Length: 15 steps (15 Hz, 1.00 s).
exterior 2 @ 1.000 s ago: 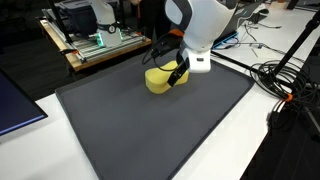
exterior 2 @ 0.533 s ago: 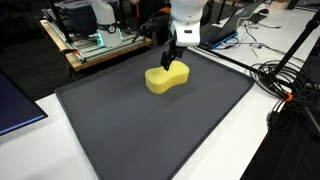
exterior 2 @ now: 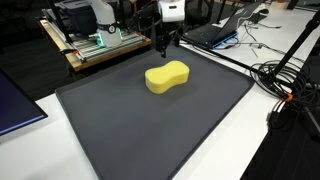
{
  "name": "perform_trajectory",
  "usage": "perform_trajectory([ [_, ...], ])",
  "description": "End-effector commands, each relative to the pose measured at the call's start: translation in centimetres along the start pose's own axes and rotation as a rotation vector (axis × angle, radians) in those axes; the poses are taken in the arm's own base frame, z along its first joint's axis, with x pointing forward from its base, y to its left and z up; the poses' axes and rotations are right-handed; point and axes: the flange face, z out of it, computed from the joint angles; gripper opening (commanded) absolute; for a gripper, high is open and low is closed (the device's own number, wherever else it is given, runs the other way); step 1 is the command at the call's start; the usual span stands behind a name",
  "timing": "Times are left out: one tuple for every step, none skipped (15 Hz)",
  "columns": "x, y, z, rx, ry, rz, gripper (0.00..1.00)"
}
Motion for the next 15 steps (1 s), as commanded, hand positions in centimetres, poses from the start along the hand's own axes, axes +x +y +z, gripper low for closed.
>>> perform_trajectory([
  [-5.7,-2.1,-0.2,-0.017,0.053,0.056,1.0],
  [-6.7,-2.6,-0.1,-0.025,0.062,0.075,1.0],
  [-7.5,-3.1,0.1,-0.044,0.068,0.103,1.0],
  [-8.2,-3.5,0.2,-0.061,0.078,0.129,1.0],
  [-8.8,-4.1,0.5,-0.075,0.082,0.143,1.0],
  [-9.3,-4.6,0.7,-0.094,0.087,0.163,1.0],
  [-9.6,-5.0,0.9,-0.116,0.093,0.186,1.0],
  [-9.8,-5.3,1.2,-0.138,0.097,0.207,1.0],
  [-10.0,-5.5,1.6,-0.17,0.093,0.231,1.0],
  [-10.1,-5.6,2.0,-0.197,0.1,0.252,1.0],
  [-10.2,-5.8,2.4,-0.219,0.101,0.263,1.0],
  [-10.2,-6.0,2.9,-0.239,0.104,0.274,1.0],
  [-10.3,-6.1,3.2,-0.252,0.108,0.286,1.0],
  [-10.4,-6.2,3.4,-0.267,0.113,0.298,1.0],
  [-10.5,-6.3,3.7,-0.276,0.11,0.307,1.0],
])
